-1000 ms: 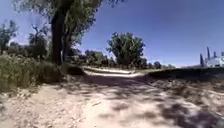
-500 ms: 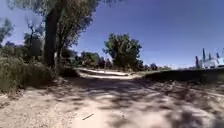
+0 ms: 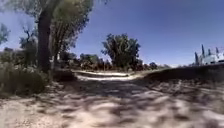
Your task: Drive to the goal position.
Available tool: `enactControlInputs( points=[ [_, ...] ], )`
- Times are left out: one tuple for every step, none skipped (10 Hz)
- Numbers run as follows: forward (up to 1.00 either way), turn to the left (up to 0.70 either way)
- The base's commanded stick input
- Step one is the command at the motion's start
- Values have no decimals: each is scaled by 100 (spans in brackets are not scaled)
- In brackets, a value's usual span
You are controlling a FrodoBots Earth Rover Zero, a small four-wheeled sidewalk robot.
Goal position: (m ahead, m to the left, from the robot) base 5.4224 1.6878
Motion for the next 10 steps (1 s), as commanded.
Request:
enactControlInputs(
  points=[
    [85, 0],
    [85, 0],
    [85, 0],
    [85, 0],
    [85, 0],
    [85, 0],
    [85, 0],
    [85, 0],
    [85, 0],
    [85, 0]
  ],
)
